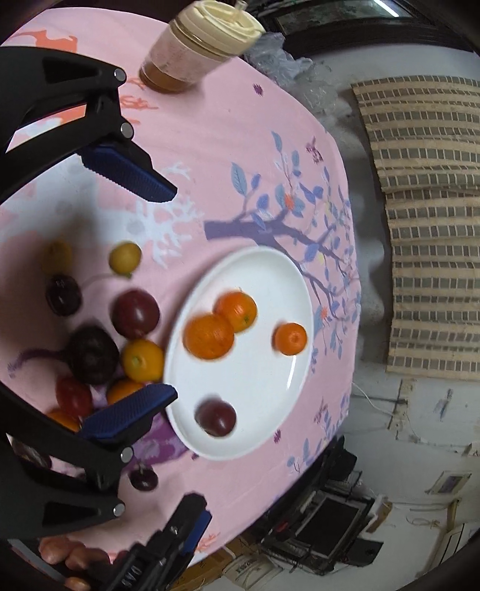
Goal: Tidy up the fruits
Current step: 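Grasp a dark purple passion fruit with the left tool while the right tool grasps a plum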
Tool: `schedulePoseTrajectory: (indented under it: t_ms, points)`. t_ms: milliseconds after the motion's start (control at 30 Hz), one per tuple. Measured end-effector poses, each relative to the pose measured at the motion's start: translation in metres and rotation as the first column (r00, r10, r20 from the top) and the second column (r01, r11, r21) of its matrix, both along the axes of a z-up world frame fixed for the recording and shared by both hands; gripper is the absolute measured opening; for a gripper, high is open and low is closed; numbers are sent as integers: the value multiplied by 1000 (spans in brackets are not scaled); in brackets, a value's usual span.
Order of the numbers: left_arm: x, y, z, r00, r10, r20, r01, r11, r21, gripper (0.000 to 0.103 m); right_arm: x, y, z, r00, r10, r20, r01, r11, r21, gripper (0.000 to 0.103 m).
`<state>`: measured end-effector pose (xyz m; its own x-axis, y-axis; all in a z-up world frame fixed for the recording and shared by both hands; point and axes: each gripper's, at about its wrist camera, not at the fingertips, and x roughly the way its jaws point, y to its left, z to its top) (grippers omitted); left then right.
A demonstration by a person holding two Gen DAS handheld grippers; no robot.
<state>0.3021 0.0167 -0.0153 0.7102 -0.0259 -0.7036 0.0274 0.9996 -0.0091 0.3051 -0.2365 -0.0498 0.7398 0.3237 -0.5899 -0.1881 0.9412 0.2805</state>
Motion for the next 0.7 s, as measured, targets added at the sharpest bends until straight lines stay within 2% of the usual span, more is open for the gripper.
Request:
schedulePoseTrajectory:
  t_ms: [133,333,467,533,567,700]
  points:
    - [-4,19,-8,998,49,-28,-49,999,-23,97,-1,-10,-11,998,8,-63,-5,999,37,66]
    - [-7,32,-11,996,73,-48,-76,995,-62,97,0,-2,-30,987,5,-160,-13,999,-51,50]
    - [-9,31,-10,997,68,-45,-71,996,-58,97,0,3,-40,979,10,-201,-27,996,-85,47]
    - [-10,30,-10,997,62,-47,-64,996,-56,97,1,5,-45,975,10,-224,-33,994,-100,29]
    - [-11,29,-11,997,59,-48,-61,997,-54,97,2,5,-48,971,14,-237,-39,994,-101,27]
    - [-14,24,-10,998,25,-52,-29,998,-64,97,-1,2,-43,978,20,-209,-37,997,-75,27]
